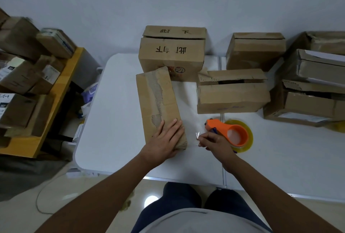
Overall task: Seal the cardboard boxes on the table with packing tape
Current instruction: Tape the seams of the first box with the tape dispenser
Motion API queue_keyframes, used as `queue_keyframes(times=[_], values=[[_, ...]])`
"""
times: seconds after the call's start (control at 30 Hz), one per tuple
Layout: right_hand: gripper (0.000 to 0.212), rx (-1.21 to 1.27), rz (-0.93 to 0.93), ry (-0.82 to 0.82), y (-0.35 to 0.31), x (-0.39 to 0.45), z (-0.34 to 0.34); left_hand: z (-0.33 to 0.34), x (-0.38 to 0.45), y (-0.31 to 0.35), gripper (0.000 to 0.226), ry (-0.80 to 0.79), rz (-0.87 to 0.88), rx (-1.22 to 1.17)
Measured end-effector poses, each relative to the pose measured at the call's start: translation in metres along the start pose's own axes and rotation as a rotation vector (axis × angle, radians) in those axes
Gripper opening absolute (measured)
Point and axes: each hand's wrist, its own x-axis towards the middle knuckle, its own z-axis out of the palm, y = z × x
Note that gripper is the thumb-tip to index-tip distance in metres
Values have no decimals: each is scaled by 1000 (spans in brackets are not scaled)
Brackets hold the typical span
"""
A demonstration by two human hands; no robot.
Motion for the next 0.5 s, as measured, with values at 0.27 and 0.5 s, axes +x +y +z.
queue_keyframes(times=[0.27,0.5], values=[[13,-19,-43,90,5,3,10,-10,9,11,70,71,-204,-119],[16,-87,-90,132,7,7,16,-12,6,4,73,13,-129,-74]])
